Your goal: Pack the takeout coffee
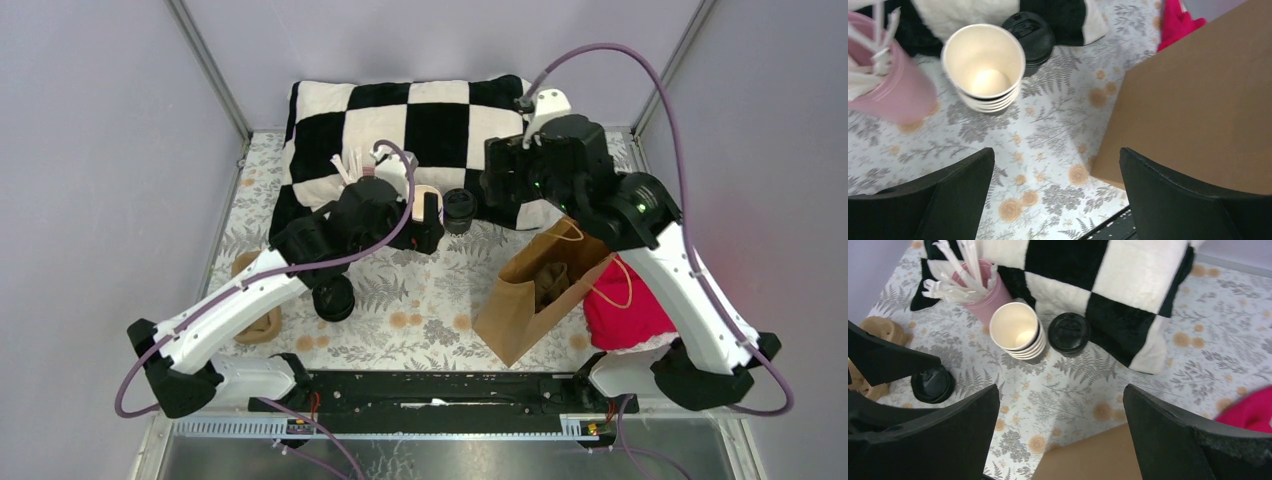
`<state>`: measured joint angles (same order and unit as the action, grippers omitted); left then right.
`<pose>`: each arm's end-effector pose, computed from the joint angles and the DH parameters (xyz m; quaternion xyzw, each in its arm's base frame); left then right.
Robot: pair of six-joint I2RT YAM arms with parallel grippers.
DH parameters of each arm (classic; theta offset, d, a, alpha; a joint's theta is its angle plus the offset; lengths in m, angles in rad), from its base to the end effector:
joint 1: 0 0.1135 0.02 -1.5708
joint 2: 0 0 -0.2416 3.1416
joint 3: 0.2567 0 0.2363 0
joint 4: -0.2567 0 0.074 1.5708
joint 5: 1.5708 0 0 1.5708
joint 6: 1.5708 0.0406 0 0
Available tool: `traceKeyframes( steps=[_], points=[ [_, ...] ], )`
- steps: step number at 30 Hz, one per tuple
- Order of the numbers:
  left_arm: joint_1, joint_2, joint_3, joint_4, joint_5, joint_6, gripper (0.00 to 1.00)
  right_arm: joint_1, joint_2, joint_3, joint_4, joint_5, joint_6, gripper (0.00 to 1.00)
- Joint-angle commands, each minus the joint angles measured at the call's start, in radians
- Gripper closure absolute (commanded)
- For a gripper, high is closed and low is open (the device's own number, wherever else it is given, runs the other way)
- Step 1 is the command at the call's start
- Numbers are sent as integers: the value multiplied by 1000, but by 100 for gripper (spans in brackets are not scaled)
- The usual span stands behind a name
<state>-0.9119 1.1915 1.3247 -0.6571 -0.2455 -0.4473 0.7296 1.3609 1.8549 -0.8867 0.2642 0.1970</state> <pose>0.1592 -0.1895 0.3710 0.1383 0.8506 -0.2293 0.4525 0.1912 0.1568 0.4677 -0.1463 0.8144 0.1481 0.5416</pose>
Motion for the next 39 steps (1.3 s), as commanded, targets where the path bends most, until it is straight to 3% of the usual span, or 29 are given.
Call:
traceKeyframes(
  steps=[1, 3, 5, 10, 16, 21, 24, 30, 35, 39],
  points=[
    [11, 26, 83, 94, 205, 4, 1, 4, -101, -50, -21, 142, -14, 0],
    [10, 29, 63, 195, 450, 23, 1, 4, -146, -76, -19, 158, -21, 0],
    [-5, 61, 75, 249, 590, 5, 1, 4, -186, -91, -12, 173, -25, 0],
    [-131, 210, 235, 210, 523, 77, 1, 4, -274, -93, 11, 200, -29, 0],
    [-157, 353, 360, 199, 507, 117, 6, 4, -371, -114, 23, 210, -39, 0],
    [-170, 459, 451, 171, 471, 136, 16, 4, -440, -144, 20, 226, -46, 0],
    [-176, 514, 503, 164, 448, 140, 25, 4, -469, -161, 17, 236, -49, 0],
    [-183, 582, 598, 147, 356, 137, 55, 4, -507, -185, -1, 244, -53, 0],
    [-183, 545, 601, 106, 305, 160, 90, 4, -532, -187, -2, 251, -58, 0],
    [-183, 442, 531, 34, 331, 199, 100, 5, -525, -180, 10, 255, -75, 0]
  ],
)
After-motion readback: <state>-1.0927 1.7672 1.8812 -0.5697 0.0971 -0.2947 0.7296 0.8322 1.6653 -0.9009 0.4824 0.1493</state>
